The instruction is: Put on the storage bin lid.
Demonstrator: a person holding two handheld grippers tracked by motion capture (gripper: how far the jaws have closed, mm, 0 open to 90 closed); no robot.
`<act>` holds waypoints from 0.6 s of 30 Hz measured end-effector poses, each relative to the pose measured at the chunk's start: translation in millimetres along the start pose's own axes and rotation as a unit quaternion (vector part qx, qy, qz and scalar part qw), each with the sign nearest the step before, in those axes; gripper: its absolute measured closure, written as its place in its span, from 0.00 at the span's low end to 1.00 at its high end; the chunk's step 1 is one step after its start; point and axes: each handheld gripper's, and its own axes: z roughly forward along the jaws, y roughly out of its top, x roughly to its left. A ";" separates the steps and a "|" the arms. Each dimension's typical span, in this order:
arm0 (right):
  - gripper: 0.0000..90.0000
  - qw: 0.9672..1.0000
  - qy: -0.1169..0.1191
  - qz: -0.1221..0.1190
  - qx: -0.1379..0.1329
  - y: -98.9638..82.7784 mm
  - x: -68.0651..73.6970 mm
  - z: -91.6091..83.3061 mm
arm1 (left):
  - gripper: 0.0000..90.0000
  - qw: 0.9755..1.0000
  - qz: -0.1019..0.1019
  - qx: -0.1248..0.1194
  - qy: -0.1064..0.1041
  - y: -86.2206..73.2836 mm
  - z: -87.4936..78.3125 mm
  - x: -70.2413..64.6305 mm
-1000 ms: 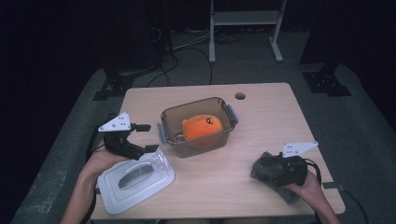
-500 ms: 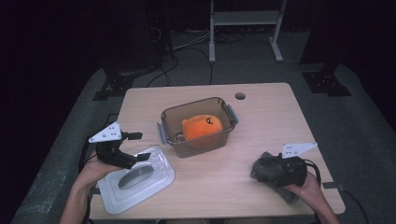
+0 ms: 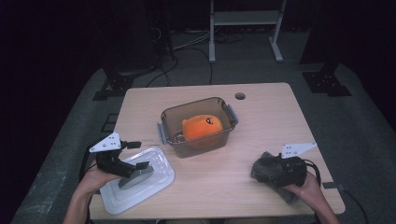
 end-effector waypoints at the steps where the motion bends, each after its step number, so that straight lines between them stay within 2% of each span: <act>1: 0.29 1.000 0.000 0.000 0.000 -0.1 0.1 0.1 | 0.17 1.000 -0.002 -0.001 0.001 -1.8 -0.1 -0.2; 8: 0.29 1.000 0.000 -0.003 -0.001 0.9 1.9 0.2 | 0.18 1.000 -0.010 0.000 0.007 -16.5 -2.2 -1.3; 18: 0.29 1.000 0.001 -0.003 0.002 1.4 3.0 2.3 | 0.18 0.999 -0.027 0.016 0.018 -38.9 -4.2 0.3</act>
